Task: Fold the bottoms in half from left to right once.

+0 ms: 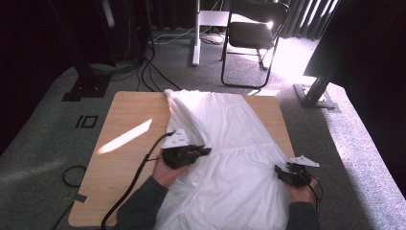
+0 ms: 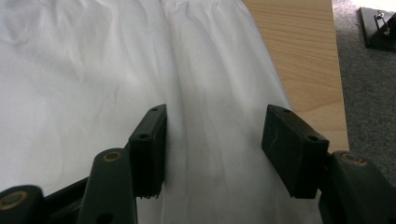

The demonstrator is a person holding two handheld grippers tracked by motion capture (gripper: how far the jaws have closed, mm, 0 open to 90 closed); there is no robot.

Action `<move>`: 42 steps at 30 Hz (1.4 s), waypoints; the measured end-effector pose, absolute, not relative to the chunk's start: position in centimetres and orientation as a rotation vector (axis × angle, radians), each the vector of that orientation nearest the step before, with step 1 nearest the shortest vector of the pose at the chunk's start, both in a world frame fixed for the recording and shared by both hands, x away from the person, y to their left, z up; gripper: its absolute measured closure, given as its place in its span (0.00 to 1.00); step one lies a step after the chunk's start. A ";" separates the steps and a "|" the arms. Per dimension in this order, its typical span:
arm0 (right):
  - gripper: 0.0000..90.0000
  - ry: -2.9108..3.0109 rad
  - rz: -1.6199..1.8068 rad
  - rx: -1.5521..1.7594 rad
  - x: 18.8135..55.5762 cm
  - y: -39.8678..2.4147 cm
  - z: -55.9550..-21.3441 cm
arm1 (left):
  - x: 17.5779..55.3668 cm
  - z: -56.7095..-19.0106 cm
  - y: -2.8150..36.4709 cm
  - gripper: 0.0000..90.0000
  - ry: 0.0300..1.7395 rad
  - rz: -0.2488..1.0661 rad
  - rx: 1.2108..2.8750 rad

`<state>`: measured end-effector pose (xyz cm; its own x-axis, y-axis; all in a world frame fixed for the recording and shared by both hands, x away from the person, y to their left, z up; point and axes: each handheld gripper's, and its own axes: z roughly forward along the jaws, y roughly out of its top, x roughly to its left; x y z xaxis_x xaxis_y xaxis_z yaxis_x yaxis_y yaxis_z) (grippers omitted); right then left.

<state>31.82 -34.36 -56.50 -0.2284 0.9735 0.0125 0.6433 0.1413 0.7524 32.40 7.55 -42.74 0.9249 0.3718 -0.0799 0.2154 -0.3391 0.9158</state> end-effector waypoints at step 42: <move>0.98 2.211 1.253 1.128 33.7 -17.9 -45.2 | 33.1 -54.3 21.4 0.56 1.110 0.431 2.094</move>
